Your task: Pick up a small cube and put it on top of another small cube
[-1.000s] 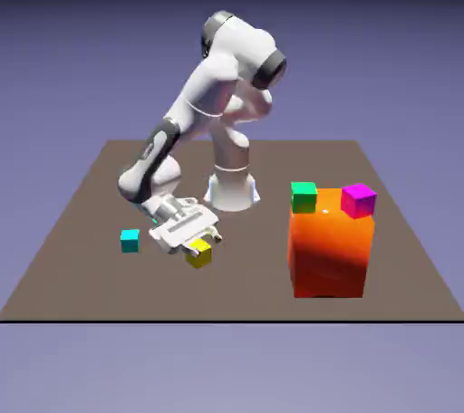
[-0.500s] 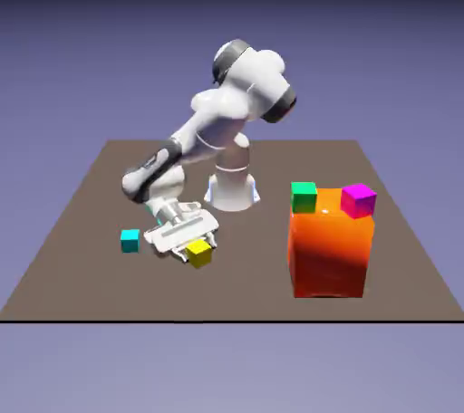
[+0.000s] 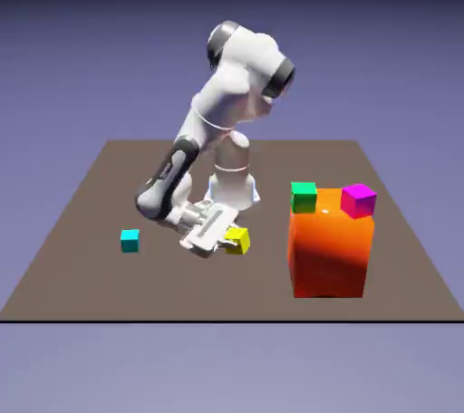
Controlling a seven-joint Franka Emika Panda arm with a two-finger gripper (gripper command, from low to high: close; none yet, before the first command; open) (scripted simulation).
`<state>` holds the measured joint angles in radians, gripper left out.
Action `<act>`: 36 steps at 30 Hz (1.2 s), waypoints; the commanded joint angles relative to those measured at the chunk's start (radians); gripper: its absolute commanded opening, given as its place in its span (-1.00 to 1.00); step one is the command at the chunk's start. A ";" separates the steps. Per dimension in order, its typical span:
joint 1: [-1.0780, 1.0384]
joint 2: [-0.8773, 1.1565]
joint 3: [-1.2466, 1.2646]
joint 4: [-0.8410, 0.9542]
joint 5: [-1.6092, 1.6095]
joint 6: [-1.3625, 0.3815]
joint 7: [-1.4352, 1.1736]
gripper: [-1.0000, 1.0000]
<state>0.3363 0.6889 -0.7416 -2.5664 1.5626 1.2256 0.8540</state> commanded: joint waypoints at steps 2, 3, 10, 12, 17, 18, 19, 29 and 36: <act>-0.050 -0.037 0.073 0.064 -0.069 0.005 0.039 -1.00; -0.076 -0.056 0.109 0.096 -0.103 0.008 0.059 -1.00; -0.252 -0.186 0.362 0.321 -0.338 0.026 0.198 -1.00; -0.302 -0.224 0.435 0.385 -0.405 0.031 0.238 -1.00; -0.428 -0.317 0.616 0.546 -0.573 0.044 0.337 -1.00; -0.453 -0.335 0.652 0.578 -0.607 0.046 0.357 -1.00; -0.478 -0.354 0.689 0.610 -0.641 0.049 0.377 -1.00; -0.539 -0.416 0.959 0.682 -0.881 -0.017 0.595 -1.00; -0.518 -0.444 0.973 0.582 -0.867 0.057 0.568 1.00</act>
<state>-0.1819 0.2446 0.2310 -1.9849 0.6960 1.2828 1.4219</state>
